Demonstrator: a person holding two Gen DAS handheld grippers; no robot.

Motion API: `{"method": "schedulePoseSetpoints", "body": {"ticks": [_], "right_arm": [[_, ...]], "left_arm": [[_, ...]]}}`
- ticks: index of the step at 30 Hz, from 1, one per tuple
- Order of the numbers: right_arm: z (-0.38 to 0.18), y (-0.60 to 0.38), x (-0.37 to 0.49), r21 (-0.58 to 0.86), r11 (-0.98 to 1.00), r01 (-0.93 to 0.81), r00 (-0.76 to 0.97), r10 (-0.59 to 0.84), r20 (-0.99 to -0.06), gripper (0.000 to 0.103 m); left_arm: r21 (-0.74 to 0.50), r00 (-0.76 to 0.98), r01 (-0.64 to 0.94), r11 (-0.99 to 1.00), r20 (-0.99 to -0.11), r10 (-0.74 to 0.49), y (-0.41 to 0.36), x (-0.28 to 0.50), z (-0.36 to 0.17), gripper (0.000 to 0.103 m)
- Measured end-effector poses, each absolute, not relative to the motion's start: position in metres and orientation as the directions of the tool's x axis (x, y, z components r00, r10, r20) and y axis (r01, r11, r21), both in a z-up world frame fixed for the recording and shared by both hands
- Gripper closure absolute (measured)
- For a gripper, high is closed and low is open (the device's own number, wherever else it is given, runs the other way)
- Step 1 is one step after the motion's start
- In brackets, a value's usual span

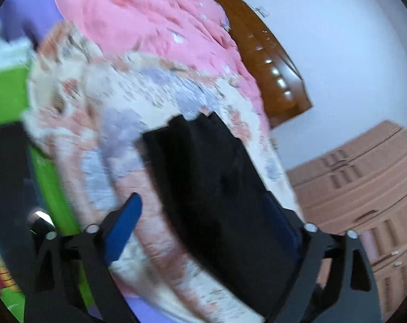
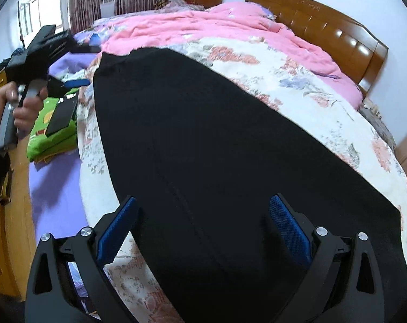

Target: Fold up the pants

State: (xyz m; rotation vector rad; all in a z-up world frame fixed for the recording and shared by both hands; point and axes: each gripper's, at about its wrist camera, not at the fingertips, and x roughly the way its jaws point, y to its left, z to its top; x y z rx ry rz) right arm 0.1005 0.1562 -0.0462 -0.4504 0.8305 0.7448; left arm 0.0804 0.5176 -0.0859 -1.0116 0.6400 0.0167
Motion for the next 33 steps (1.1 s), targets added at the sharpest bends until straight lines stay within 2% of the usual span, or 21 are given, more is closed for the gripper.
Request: {"method": "schedulePoseSetpoints", "body": {"ticks": [4, 7, 11, 12, 13, 14, 17, 18, 19, 21, 22, 23, 24, 25, 26, 30, 31, 33], "right_arm": [[-0.053, 0.157, 0.102, -0.074, 0.672, -0.737, 0.445, 0.399, -0.802, 0.007], [-0.055, 0.157, 0.106, -0.064, 0.680, -0.731, 0.440, 0.397, -0.805, 0.007], [-0.057, 0.159, 0.105, -0.059, 0.677, -0.734, 0.434, 0.399, -0.808, 0.007], [-0.057, 0.160, 0.105, -0.060, 0.676, -0.735, 0.433, 0.400, -0.808, 0.007], [-0.057, 0.161, 0.103, -0.061, 0.674, -0.737, 0.433, 0.401, -0.807, 0.007], [-0.055, 0.162, 0.103, -0.061, 0.670, -0.740, 0.433, 0.405, -0.805, 0.007], [-0.051, 0.167, 0.101, -0.061, 0.660, -0.749, 0.435, 0.420, -0.797, 0.007], [-0.049, 0.171, 0.102, -0.058, 0.656, -0.753, 0.432, 0.426, -0.795, 0.007], [-0.047, 0.174, 0.103, -0.057, 0.653, -0.756, 0.430, 0.429, -0.794, 0.007], [-0.041, 0.188, 0.107, -0.059, 0.635, -0.770, 0.427, 0.445, -0.787, 0.007], [-0.039, 0.198, 0.110, -0.059, 0.621, -0.781, 0.420, 0.454, -0.785, 0.007], [-0.038, 0.205, 0.114, -0.057, 0.616, -0.786, 0.415, 0.457, -0.787, 0.007], [-0.037, 0.213, 0.118, -0.051, 0.611, -0.790, 0.407, 0.460, -0.789, 0.007], [-0.038, 0.222, 0.124, -0.036, 0.607, -0.794, 0.393, 0.466, -0.793, 0.007], [-0.039, 0.228, 0.129, -0.030, 0.608, -0.793, 0.386, 0.466, -0.796, 0.007], [-0.060, 0.236, 0.147, 0.018, 0.653, -0.758, 0.333, 0.410, -0.849, 0.007], [-0.064, 0.231, 0.150, 0.061, 0.658, -0.751, 0.311, 0.432, -0.846, 0.006], [-0.065, 0.229, 0.148, 0.052, 0.642, -0.765, 0.312, 0.440, -0.842, 0.005]], "left_arm": [[-0.815, 0.819, -0.269, 0.514, -0.474, -0.323, 0.509, 0.090, -0.096, 0.019], [-0.823, 0.805, -0.283, 0.492, -0.483, -0.346, 0.513, 0.100, -0.108, 0.019], [-0.874, 0.822, -0.237, 0.425, -0.413, -0.391, 0.521, 0.099, -0.122, 0.021], [-0.874, 0.821, -0.229, 0.430, -0.410, -0.397, 0.521, 0.102, -0.122, 0.042], [-0.845, 0.804, -0.259, 0.468, -0.457, -0.381, 0.520, 0.103, -0.120, 0.061], [-0.831, 0.796, -0.267, 0.488, -0.476, -0.374, 0.520, 0.105, -0.120, 0.061], [-0.843, 0.798, -0.248, 0.478, -0.458, -0.393, 0.521, 0.100, -0.123, 0.060], [-0.860, 0.804, -0.239, 0.450, -0.435, -0.405, 0.523, 0.101, -0.127, 0.053], [-0.878, 0.813, -0.228, 0.420, -0.409, -0.414, 0.525, 0.100, -0.132, 0.043], [-0.928, 0.842, -0.178, 0.327, -0.315, -0.438, 0.529, 0.097, -0.138, 0.029], [-0.927, 0.843, -0.181, 0.329, -0.319, -0.433, 0.529, 0.097, -0.137, 0.030], [-0.905, 0.836, -0.207, 0.371, -0.360, -0.413, 0.525, 0.098, -0.132, 0.035], [-0.888, 0.831, -0.226, 0.400, -0.389, -0.396, 0.522, 0.099, -0.129, 0.050], [-0.854, 0.821, -0.263, 0.448, -0.442, -0.361, 0.517, 0.100, -0.124, 0.059], [-0.841, 0.818, -0.272, 0.467, -0.458, -0.348, 0.516, 0.099, -0.122, 0.064], [-0.807, 0.824, -0.283, 0.518, -0.481, -0.299, 0.509, 0.087, -0.108, 0.070], [-0.789, 0.823, -0.290, 0.542, -0.494, -0.279, 0.507, 0.088, -0.105, 0.070], [-0.751, 0.823, -0.308, 0.584, -0.518, -0.232, 0.500, 0.088, -0.093, 0.070]]}}
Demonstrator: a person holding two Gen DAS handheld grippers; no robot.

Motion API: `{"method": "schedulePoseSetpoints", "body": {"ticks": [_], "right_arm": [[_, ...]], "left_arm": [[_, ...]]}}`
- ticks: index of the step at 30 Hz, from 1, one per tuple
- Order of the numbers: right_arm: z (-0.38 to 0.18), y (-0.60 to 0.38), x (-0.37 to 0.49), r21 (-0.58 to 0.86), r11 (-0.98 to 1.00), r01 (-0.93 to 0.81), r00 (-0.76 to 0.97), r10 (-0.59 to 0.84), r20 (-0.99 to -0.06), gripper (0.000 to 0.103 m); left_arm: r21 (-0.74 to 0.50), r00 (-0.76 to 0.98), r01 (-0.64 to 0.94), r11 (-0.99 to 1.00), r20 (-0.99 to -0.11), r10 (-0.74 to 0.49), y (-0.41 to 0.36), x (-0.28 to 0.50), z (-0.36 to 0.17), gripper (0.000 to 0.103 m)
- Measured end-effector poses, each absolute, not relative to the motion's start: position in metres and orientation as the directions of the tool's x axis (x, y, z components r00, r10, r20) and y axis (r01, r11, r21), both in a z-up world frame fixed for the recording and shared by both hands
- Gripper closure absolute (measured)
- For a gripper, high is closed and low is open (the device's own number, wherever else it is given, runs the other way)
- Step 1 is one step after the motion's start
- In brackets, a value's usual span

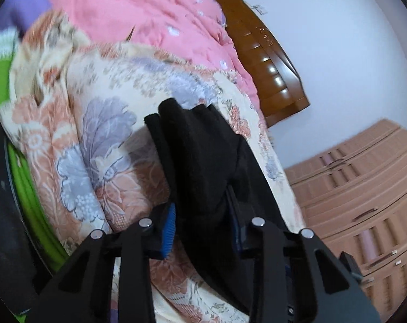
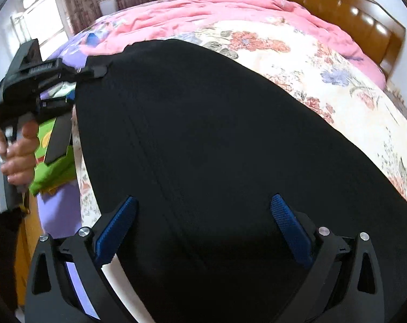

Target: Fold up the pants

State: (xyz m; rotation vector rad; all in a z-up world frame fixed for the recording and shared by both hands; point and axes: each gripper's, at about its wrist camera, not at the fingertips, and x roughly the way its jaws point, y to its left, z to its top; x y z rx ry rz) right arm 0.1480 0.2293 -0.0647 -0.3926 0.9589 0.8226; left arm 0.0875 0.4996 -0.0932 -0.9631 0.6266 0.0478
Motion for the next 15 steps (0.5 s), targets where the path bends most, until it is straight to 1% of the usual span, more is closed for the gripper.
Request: {"method": "schedulePoseSetpoints", "body": {"ticks": [3, 7, 9, 11, 13, 15], "right_arm": [[-0.066, 0.231, 0.147, 0.037, 0.633, -0.773, 0.317, 0.436, -0.842, 0.004], [-0.068, 0.228, 0.146, 0.042, 0.633, -0.773, 0.330, 0.457, -0.826, 0.004], [-0.062, 0.219, 0.150, 0.109, 0.623, -0.775, 0.291, 0.504, -0.813, 0.005], [-0.048, 0.191, 0.159, 0.230, 0.646, -0.728, 0.283, 0.588, -0.758, 0.005], [-0.030, 0.150, 0.166, 0.326, 0.679, -0.658, 0.332, 0.650, -0.683, 0.005], [-0.012, 0.096, 0.178, 0.414, 0.725, -0.550, 0.416, 0.668, -0.617, 0.005]], "left_arm": [[-0.649, 0.825, -0.334, 0.683, -0.551, -0.120, 0.479, 0.086, -0.064, 0.072], [-0.543, 0.854, -0.293, 0.787, -0.518, -0.040, 0.444, 0.083, -0.021, 0.072], [-0.484, 0.864, -0.266, 0.834, -0.504, -0.017, 0.422, 0.087, -0.001, 0.073], [-0.416, 0.870, -0.219, 0.883, -0.492, -0.017, 0.393, 0.092, 0.019, 0.073], [-0.335, 0.875, -0.174, 0.926, -0.485, -0.011, 0.360, 0.100, 0.034, 0.074], [-0.246, 0.882, -0.110, 0.963, -0.471, -0.020, 0.318, 0.101, 0.043, 0.074]]}}
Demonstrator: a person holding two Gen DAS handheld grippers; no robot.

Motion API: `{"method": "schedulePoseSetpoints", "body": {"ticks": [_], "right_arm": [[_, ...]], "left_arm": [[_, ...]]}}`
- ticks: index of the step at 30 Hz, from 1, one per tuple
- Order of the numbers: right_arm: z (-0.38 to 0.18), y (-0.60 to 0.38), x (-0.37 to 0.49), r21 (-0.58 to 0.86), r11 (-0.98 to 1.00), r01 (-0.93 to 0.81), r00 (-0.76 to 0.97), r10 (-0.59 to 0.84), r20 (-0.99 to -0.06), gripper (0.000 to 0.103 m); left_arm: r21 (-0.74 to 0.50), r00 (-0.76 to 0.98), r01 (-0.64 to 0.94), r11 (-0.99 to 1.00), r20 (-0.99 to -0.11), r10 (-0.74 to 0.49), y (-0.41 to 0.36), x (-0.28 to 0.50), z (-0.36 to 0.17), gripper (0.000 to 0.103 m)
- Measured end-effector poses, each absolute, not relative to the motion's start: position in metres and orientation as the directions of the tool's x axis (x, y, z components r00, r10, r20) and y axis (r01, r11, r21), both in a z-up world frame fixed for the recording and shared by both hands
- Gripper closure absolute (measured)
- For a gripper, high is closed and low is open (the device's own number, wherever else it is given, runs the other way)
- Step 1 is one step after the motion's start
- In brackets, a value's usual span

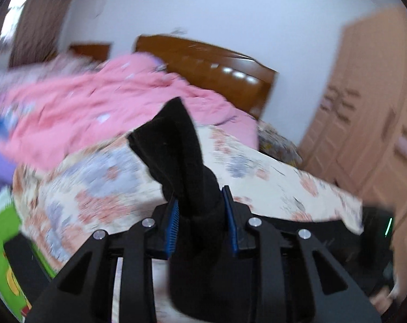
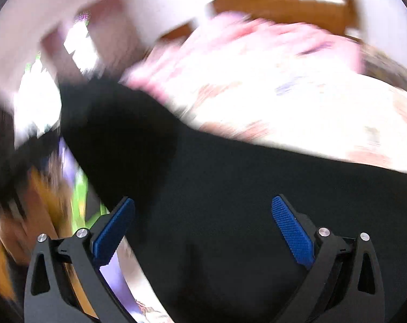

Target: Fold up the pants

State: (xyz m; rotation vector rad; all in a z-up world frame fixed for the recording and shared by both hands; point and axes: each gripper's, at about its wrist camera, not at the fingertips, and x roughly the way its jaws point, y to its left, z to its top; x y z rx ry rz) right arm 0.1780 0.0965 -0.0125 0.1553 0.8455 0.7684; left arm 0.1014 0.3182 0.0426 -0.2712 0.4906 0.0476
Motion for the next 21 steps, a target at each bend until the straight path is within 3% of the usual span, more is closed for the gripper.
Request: {"method": "schedulePoseSetpoints", "body": {"ticks": [4, 7, 12, 14, 16, 19, 21], "right_arm": [[0.006, -0.010, 0.189, 0.539, 0.758, -0.366, 0.548, 0.644, -0.534, 0.005], [0.006, -0.058, 0.183, 0.549, 0.785, -0.288, 0.604, 0.594, -0.531, 0.005], [-0.011, -0.103, 0.176, 0.557, 0.809, -0.187, 0.624, 0.536, -0.568, 0.005], [-0.021, -0.111, 0.172, 0.570, 0.804, -0.167, 0.607, 0.540, -0.583, 0.005], [-0.028, -0.109, 0.169, 0.568, 0.804, -0.175, 0.590, 0.548, -0.594, 0.005], [-0.029, -0.097, 0.169, 0.555, 0.804, -0.214, 0.563, 0.565, -0.602, 0.005], [-0.029, -0.084, 0.163, 0.549, 0.795, -0.260, 0.539, 0.591, -0.601, 0.005]], "left_arm": [[-0.064, 0.887, -0.005, 0.998, -0.462, -0.025, 0.235, 0.106, 0.038, 0.074], [0.054, 0.877, 0.092, 0.994, -0.477, -0.055, 0.176, 0.102, 0.019, 0.074], [0.179, 0.792, 0.284, 0.942, -0.598, -0.125, 0.106, 0.100, -0.041, 0.073], [0.274, 0.797, 0.307, 0.911, -0.598, -0.089, 0.093, 0.092, -0.059, 0.065], [0.327, 0.809, 0.332, 0.885, -0.580, -0.089, 0.089, 0.080, -0.062, 0.040], [0.243, 0.802, 0.403, 0.882, -0.557, -0.213, 0.107, 0.060, -0.049, 0.026], [0.167, 0.806, 0.406, 0.898, -0.529, -0.266, 0.129, 0.048, -0.036, 0.024]]}}
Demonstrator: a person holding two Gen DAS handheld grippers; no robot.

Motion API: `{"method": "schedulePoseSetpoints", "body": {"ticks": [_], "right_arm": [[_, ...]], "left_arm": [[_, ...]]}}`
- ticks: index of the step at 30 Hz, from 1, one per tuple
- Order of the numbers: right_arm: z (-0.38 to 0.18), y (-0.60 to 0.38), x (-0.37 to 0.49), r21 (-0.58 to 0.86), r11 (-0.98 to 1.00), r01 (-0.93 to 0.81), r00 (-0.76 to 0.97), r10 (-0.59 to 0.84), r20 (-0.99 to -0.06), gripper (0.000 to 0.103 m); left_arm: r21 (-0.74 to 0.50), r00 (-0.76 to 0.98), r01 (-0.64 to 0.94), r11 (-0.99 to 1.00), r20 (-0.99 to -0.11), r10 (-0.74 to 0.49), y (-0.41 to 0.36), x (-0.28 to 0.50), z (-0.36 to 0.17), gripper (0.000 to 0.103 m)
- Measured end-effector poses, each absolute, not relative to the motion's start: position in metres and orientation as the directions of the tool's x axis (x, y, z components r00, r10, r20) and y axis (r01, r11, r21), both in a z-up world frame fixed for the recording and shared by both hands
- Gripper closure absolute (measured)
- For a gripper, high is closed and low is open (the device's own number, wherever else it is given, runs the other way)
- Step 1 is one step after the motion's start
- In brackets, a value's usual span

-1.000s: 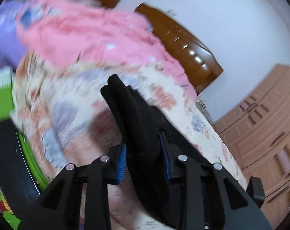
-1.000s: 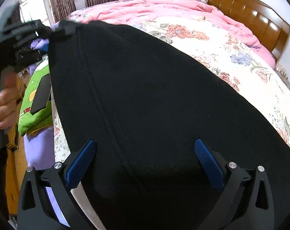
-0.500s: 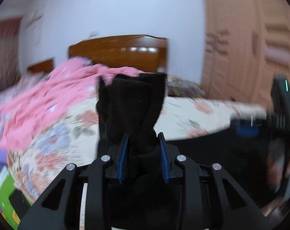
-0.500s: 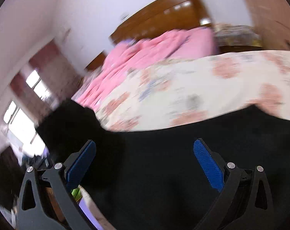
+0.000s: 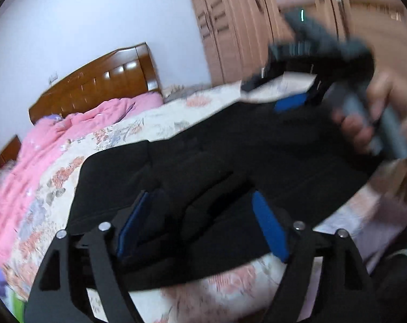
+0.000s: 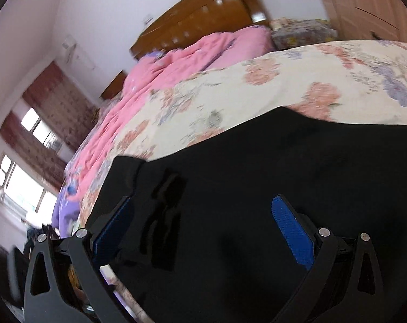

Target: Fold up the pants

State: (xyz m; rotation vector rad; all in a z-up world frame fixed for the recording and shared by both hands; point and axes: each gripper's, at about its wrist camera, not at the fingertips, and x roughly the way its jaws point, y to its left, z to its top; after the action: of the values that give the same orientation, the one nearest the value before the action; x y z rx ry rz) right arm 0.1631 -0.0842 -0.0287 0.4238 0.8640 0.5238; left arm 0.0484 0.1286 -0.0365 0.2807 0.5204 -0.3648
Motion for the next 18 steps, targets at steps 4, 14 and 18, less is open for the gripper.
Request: {"method": "schedulePoseSetpoints", "body": {"ticks": [4, 14, 18], "right_arm": [[-0.044, -0.050, 0.158, 0.588, 0.738, -0.330, 0.397, 0.674, -0.623, 0.005], [-0.034, 0.008, 0.114, 0.550, 0.660, -0.512, 0.309, 0.739, -0.599, 0.038], [-0.055, 0.020, 0.115, 0.534, 0.708, -0.463, 0.273, 0.687, -0.674, 0.042]], "left_arm": [[0.036, 0.836, 0.240, 0.970, -0.515, -0.188, 0.186, 0.051, -0.029, 0.020], [0.163, 0.825, 0.113, 0.980, -0.566, -0.001, 0.232, 0.057, -0.052, 0.026], [0.181, 0.816, 0.125, 0.976, -0.578, 0.003, 0.226, 0.066, -0.059, 0.026]]}}
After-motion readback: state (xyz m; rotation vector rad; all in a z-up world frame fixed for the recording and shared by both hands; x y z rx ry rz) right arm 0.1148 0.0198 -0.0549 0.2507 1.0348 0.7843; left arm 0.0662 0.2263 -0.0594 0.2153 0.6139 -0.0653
